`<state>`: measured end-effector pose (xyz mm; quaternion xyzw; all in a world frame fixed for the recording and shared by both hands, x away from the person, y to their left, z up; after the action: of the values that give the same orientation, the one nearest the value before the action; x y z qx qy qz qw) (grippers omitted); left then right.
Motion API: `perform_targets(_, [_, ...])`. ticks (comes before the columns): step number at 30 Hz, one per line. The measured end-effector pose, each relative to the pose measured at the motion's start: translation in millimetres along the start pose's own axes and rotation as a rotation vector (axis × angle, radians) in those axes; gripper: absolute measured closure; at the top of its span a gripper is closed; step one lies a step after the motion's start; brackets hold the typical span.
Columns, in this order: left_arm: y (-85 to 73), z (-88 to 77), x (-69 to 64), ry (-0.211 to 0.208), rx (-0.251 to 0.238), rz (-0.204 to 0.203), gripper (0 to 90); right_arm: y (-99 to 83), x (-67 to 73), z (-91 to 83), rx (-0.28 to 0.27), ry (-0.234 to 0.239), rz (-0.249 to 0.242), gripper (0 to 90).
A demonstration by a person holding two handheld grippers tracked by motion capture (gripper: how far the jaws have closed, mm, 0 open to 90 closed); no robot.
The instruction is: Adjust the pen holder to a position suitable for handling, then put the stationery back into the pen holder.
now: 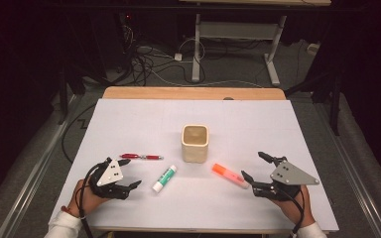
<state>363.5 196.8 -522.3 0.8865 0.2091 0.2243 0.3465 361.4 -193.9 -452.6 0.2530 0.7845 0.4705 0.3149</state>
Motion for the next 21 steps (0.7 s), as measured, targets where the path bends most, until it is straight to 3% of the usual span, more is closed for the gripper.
perform_targets(11, [1.3, 1.0, 6.8, -0.022, 0.052, 0.016, 21.4, -44.1, 5.7, -24.3, 0.075, -0.009, 0.046, 20.8])
perform_targets(18, [4.1, 7.1, 16.8, -0.04, 0.185, 0.07, 23.5, -56.9, 11.3, -23.8, 0.119, 0.008, 0.035, 20.8])
perform_targets(21, [10.5, 9.3, 22.9, -0.08, 0.237, 0.084, 23.5, -57.8, 14.1, -21.1, 0.126, 0.023, 0.036, 20.9])
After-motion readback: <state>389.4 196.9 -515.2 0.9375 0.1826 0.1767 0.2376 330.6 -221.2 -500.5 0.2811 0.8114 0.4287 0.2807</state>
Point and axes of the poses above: each handheld gripper's, and its own axes: z roughly forward along the jaws, y roughly out of its top, x roughly to its left, the point moved 9 cm from there along z, roughly forward along the jaws, and after that the axes turned 1 degree about x, right-handed, at the moved point
